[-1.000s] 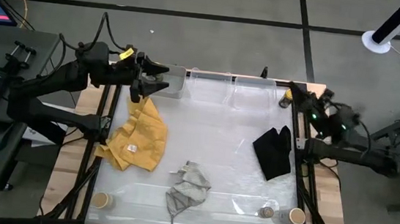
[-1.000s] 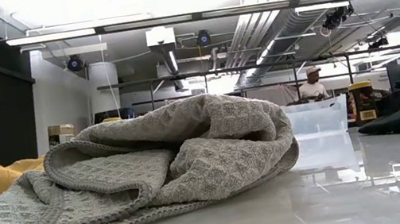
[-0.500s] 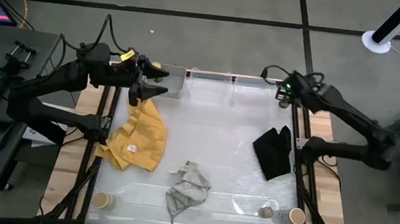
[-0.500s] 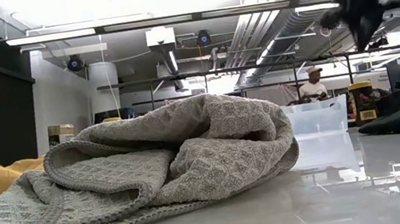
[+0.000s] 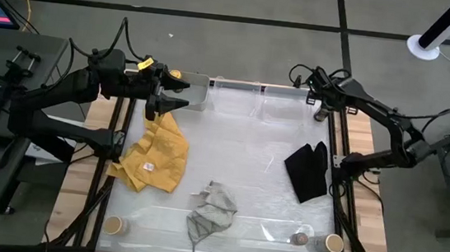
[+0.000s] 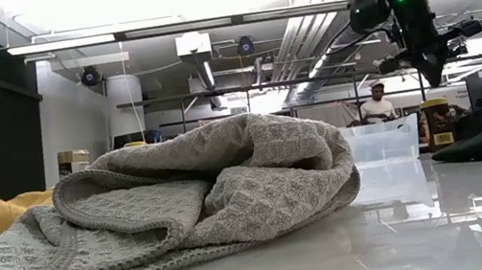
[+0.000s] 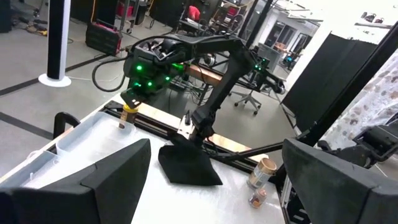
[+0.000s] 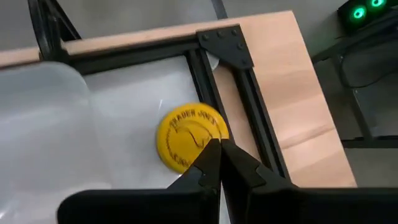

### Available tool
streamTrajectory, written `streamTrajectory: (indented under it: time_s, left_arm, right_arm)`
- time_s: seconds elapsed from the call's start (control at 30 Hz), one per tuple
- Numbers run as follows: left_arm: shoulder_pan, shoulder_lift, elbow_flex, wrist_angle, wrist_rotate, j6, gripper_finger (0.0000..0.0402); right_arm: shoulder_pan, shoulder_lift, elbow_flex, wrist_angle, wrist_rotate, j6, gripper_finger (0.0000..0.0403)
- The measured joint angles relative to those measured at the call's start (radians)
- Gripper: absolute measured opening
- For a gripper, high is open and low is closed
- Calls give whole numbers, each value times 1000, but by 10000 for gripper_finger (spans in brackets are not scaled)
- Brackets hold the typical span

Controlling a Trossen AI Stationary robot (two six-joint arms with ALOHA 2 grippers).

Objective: Sort spices by type
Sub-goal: Put the yellow seasoning bottle into the gray bin

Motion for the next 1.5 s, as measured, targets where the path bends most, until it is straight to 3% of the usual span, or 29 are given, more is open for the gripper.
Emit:
streamTrajectory:
  time_s: [1.13,1.5]
  left_arm:
    - [0,0,0,1,-12,0,351]
    - [0,0,0,-1,-12,0,351]
  right_arm:
    - [-7,139,-3,54,78,132,0]
    - [35,119,-2,-40,11,-40,0]
